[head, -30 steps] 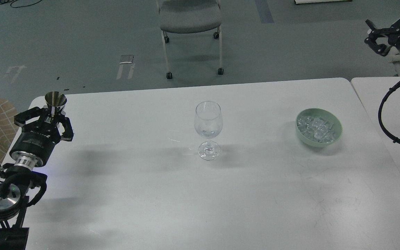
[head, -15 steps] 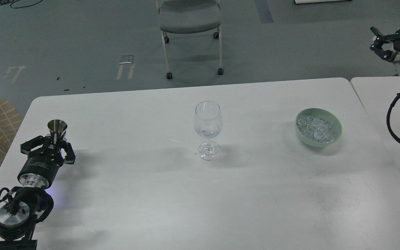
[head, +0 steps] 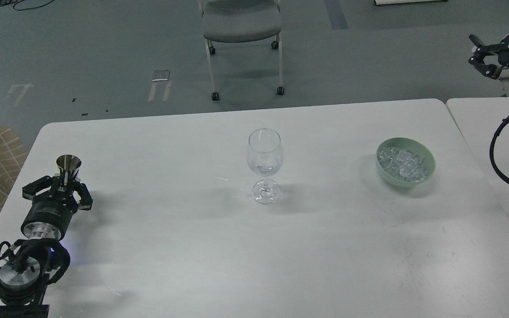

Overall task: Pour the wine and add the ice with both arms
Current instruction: 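Bring the jigger back upright toward its starting spot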

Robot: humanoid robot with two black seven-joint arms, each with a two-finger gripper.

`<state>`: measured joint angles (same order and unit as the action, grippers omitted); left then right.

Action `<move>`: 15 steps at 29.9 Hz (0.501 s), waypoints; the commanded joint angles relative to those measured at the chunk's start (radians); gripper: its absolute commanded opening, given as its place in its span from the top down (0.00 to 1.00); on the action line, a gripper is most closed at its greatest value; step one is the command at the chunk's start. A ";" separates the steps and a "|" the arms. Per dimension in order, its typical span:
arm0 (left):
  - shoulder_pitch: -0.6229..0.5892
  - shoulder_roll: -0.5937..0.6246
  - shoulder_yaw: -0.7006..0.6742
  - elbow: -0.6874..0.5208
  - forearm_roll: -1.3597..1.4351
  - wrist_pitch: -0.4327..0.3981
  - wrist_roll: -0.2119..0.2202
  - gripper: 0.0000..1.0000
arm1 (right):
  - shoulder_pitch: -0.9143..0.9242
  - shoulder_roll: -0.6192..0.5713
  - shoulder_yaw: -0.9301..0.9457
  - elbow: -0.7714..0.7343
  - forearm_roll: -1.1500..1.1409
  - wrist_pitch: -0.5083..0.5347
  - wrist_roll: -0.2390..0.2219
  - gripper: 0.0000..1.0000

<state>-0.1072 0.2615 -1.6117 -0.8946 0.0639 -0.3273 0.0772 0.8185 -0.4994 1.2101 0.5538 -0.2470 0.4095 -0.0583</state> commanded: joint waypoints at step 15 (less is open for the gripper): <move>-0.052 -0.056 -0.008 0.000 -0.027 0.025 0.003 1.00 | 0.007 -0.002 -0.001 0.002 0.000 -0.003 0.000 0.00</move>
<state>-0.1547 0.2062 -1.6153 -0.8941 0.0512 -0.3057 0.0798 0.8211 -0.4987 1.2101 0.5556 -0.2470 0.4069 -0.0582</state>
